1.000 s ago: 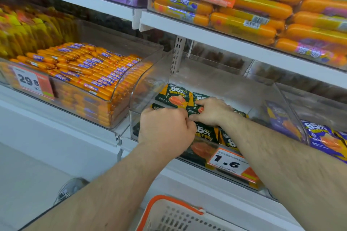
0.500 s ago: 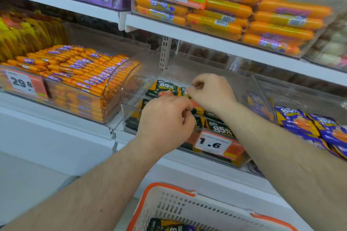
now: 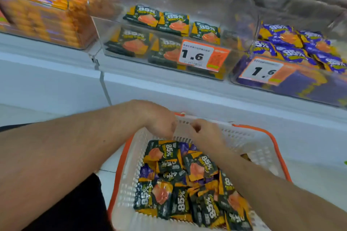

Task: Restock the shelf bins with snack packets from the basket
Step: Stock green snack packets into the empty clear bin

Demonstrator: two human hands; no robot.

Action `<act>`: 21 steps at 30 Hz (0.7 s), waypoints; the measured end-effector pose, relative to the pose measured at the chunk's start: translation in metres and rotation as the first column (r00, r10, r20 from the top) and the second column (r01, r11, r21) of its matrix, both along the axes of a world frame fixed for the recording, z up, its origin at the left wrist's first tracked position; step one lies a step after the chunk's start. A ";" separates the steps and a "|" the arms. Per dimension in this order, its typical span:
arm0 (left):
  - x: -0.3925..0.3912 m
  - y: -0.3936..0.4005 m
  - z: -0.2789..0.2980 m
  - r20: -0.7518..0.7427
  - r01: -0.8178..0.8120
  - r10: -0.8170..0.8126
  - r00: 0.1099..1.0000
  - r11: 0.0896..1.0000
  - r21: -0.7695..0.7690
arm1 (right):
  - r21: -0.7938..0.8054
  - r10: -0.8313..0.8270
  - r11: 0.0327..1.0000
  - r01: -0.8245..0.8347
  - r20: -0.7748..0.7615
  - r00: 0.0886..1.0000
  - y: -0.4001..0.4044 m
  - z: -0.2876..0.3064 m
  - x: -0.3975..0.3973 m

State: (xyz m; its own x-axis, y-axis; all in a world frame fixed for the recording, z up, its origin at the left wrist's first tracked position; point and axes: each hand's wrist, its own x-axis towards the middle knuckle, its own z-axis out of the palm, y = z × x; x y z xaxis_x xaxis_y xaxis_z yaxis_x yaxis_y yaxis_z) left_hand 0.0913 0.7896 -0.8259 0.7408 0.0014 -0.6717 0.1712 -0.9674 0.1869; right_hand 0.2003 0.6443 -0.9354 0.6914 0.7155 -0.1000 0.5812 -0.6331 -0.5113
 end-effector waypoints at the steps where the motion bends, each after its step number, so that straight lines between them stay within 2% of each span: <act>1: 0.001 0.000 -0.001 -0.001 -0.002 0.002 1.000 1.000 -0.002 | -0.180 0.023 0.983 -0.044 -0.113 0.993 -0.007 -0.019 -0.007; 3: 0.002 0.000 -0.001 0.015 -0.020 0.020 1.000 1.000 -0.001 | -0.383 0.067 0.903 -0.195 -0.324 0.944 -0.016 -0.054 -0.022; 5: 0.003 -0.001 0.001 0.028 -0.032 0.032 0.999 0.999 0.007 | -0.484 0.045 0.829 -0.281 -0.443 0.895 -0.021 -0.077 -0.038; 7: 0.004 -0.002 0.002 0.033 -0.045 0.045 0.998 0.999 0.007 | -0.523 -0.012 0.808 -0.271 -0.475 0.880 -0.023 -0.091 -0.054; 10: 0.003 -0.002 0.003 0.029 -0.052 0.051 0.998 0.998 0.028 | -0.499 -0.058 0.833 -0.240 -0.510 0.858 -0.024 -0.105 -0.078; 15: 0.003 -0.001 0.004 0.029 -0.070 0.069 0.997 0.997 0.026 | -0.543 -0.020 0.814 -0.205 -0.378 0.925 -0.023 -0.111 -0.090; 21: 0.004 0.001 0.005 0.007 -0.081 0.081 0.997 0.996 0.032 | -0.482 0.030 0.823 -0.300 -0.491 0.871 -0.007 -0.054 -0.052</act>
State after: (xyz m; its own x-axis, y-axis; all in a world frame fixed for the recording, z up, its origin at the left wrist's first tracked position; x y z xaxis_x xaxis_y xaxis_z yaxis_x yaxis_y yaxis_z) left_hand 0.0956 0.7904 -0.8206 0.7411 0.0831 -0.6662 0.2484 -0.9558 0.1571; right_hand 0.1488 0.6373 -0.9896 0.3482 0.5534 -0.7567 0.4967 -0.7935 -0.3517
